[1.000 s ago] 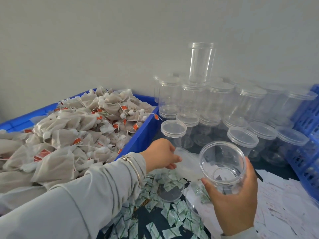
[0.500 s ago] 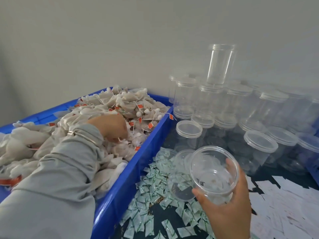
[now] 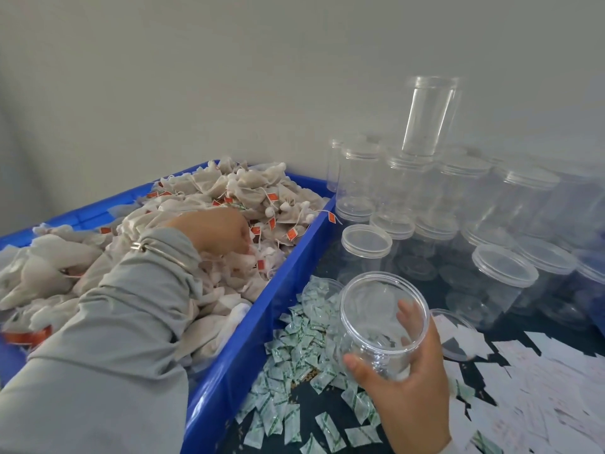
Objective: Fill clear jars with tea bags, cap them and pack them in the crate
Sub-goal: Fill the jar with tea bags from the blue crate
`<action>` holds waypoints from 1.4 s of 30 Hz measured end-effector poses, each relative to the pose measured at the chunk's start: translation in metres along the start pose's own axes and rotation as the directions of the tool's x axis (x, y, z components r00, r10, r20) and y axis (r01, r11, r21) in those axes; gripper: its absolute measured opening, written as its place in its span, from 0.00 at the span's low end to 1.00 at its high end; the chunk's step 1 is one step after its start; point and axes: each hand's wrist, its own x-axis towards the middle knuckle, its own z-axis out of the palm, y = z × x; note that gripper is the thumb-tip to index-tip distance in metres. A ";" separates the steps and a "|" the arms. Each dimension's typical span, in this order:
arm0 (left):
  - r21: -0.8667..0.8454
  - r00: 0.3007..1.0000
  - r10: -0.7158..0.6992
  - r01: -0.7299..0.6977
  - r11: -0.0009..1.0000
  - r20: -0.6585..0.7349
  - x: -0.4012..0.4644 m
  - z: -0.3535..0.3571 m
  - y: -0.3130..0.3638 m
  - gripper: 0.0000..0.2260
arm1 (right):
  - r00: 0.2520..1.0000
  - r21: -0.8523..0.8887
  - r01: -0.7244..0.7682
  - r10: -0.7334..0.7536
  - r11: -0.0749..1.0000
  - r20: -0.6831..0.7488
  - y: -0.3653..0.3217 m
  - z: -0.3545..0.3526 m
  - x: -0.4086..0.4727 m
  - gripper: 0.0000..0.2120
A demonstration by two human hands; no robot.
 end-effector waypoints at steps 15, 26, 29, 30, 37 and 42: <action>-0.975 0.946 0.303 -0.170 0.143 -0.120 -0.031 -0.008 0.058 0.23 | 0.992 0.061 -0.096 0.091 0.993 0.088 0.007 -0.003 -0.004 0.48; -0.674 0.844 0.536 -0.389 0.629 0.013 -0.044 0.028 0.108 0.04 | 0.987 -0.049 -0.112 0.116 0.993 0.111 0.007 -0.003 -0.005 0.52; -0.706 0.888 0.449 -0.382 0.596 -0.100 -0.039 0.022 0.102 0.03 | 0.989 0.007 -0.114 0.113 0.993 0.098 0.006 -0.003 -0.004 0.49; -0.703 0.911 0.378 -0.376 0.604 -0.162 -0.034 0.020 0.097 0.04 | 0.988 0.012 -0.117 0.116 0.993 0.101 0.006 -0.003 -0.003 0.49; -0.242 0.956 -0.085 0.015 0.970 -0.282 0.003 0.006 0.018 0.07 | 0.992 0.019 -0.097 0.095 0.995 0.087 0.014 -0.003 -0.010 0.46; 0.087 0.967 -0.248 0.242 0.966 0.062 -0.009 0.002 -0.003 0.17 | 0.986 0.045 -0.124 0.119 0.991 0.115 0.016 -0.004 -0.011 0.46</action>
